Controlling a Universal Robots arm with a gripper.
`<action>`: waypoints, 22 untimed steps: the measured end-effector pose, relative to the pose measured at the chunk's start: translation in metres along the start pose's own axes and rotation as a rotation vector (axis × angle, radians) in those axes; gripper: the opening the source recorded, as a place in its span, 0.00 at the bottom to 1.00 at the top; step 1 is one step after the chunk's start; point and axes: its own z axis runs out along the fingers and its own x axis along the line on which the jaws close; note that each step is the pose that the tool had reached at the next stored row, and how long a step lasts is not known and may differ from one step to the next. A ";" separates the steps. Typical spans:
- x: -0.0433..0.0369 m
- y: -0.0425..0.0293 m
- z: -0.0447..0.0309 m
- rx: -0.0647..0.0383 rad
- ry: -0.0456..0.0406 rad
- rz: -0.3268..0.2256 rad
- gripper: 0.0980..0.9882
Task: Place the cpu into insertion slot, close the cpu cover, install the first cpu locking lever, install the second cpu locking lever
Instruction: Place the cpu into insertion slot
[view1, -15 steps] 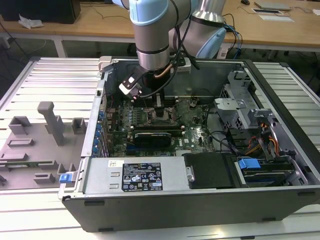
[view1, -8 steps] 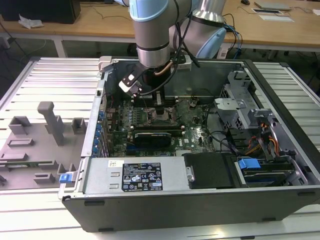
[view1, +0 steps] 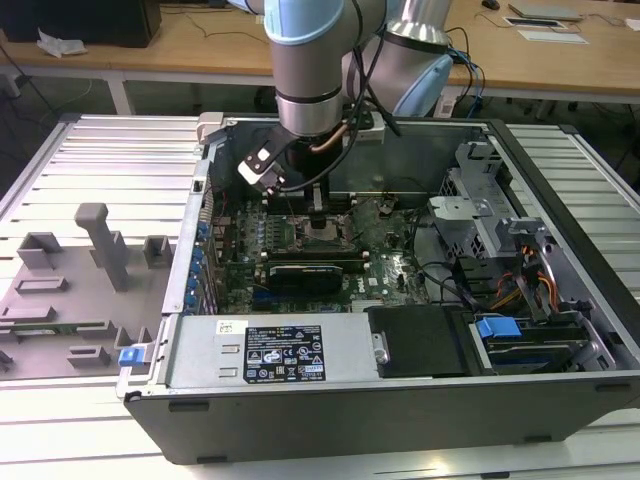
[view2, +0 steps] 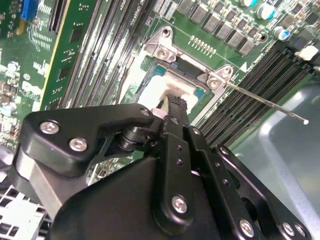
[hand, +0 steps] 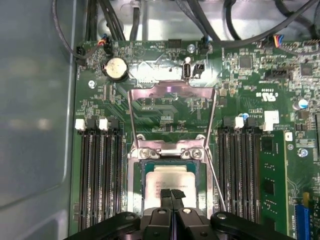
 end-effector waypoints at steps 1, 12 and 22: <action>-0.0007 0.0009 0.0002 0.012 0.0026 0.001 0.01; -0.0015 0.0155 -0.0100 0.032 0.0027 0.002 0.01; -0.0009 0.0180 -0.0338 0.032 0.0016 0.001 0.01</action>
